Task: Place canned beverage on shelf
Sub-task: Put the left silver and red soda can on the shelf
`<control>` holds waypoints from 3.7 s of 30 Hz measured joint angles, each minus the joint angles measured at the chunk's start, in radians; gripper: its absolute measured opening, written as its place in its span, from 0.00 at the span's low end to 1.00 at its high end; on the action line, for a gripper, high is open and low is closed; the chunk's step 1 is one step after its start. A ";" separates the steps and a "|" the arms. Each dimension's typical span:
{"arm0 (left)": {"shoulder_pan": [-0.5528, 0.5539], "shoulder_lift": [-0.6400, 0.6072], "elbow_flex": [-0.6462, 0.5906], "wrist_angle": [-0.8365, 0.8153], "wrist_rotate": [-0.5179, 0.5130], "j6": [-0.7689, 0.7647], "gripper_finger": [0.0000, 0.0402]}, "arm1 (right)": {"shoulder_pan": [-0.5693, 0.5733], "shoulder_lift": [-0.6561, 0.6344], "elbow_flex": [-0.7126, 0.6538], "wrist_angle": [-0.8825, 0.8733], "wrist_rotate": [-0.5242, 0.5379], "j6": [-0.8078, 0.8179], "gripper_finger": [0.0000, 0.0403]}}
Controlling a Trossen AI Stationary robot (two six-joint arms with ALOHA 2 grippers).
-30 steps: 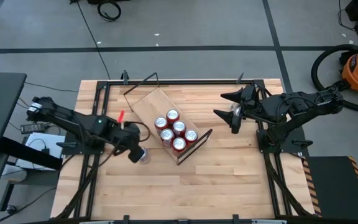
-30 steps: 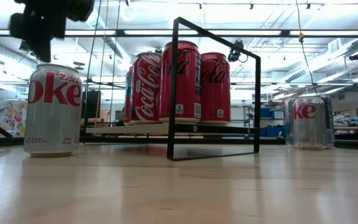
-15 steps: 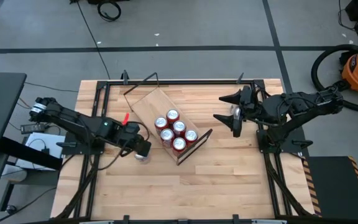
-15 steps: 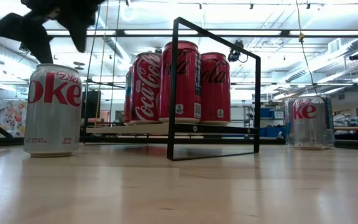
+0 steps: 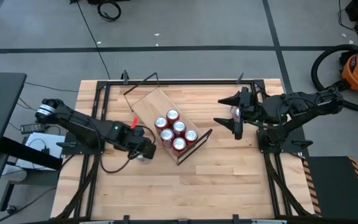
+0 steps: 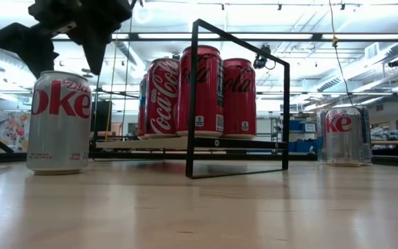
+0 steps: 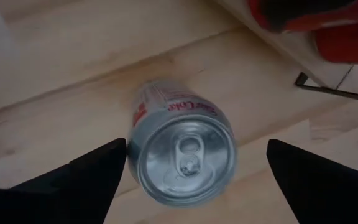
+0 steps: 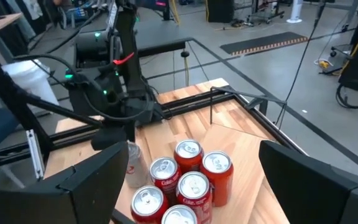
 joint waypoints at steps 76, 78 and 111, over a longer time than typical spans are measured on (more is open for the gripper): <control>0.689 -0.025 0.193 -0.236 0.227 1.377 0.80 | -0.366 0.073 0.000 -0.124 -0.165 -0.051 0.92; 0.719 -0.004 0.228 -0.245 0.226 1.447 0.80 | -0.381 0.092 0.000 -0.119 -0.172 -0.038 0.92; 0.710 0.229 0.280 -0.113 0.203 1.590 0.80 | -0.439 0.125 0.000 -0.045 -0.175 -0.029 0.92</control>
